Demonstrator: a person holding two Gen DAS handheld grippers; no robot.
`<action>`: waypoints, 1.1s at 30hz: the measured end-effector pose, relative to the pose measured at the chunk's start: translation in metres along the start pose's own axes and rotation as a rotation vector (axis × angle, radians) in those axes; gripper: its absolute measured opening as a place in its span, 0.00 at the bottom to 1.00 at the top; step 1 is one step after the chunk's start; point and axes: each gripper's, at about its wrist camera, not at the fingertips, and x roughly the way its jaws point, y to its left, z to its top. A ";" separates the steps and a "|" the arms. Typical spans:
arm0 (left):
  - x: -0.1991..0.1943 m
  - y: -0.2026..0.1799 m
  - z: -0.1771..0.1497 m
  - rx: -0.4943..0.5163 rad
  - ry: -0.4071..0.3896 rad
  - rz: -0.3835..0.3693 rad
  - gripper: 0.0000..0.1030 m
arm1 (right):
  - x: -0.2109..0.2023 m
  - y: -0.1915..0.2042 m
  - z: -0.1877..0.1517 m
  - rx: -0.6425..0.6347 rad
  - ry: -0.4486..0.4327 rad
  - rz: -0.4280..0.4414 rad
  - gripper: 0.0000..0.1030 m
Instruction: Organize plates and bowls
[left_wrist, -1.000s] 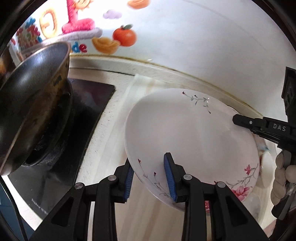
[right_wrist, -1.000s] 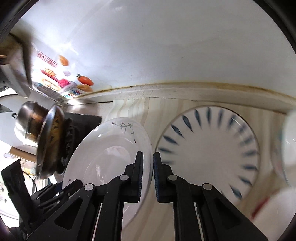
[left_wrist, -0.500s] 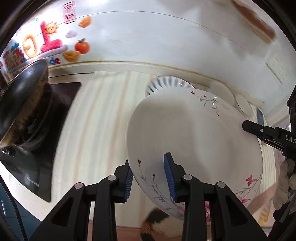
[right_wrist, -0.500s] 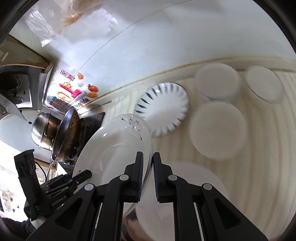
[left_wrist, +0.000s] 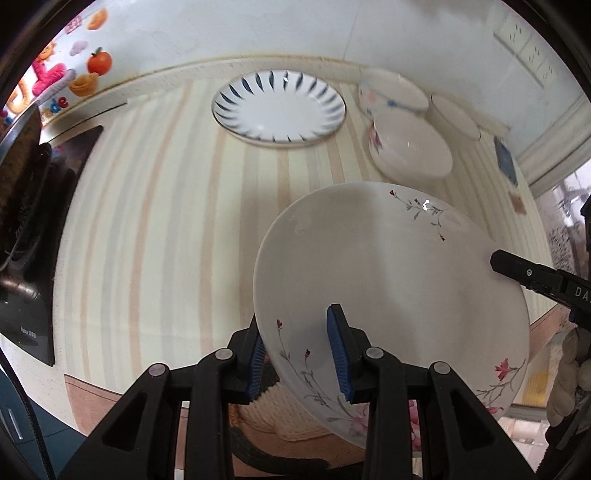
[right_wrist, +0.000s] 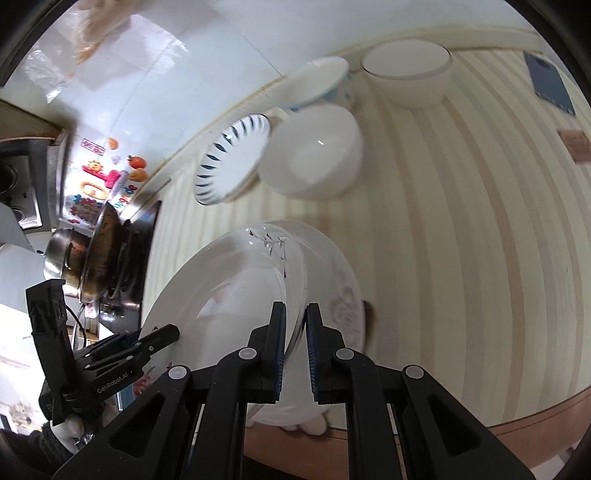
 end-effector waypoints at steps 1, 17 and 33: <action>0.005 -0.002 -0.001 0.004 0.006 0.005 0.28 | 0.002 -0.004 -0.002 0.005 0.002 -0.002 0.12; 0.044 -0.005 0.007 -0.003 0.070 0.063 0.29 | 0.033 -0.023 -0.013 0.023 0.033 -0.006 0.12; 0.050 -0.008 0.008 -0.018 0.095 0.108 0.28 | 0.038 -0.018 -0.006 0.027 0.110 -0.028 0.14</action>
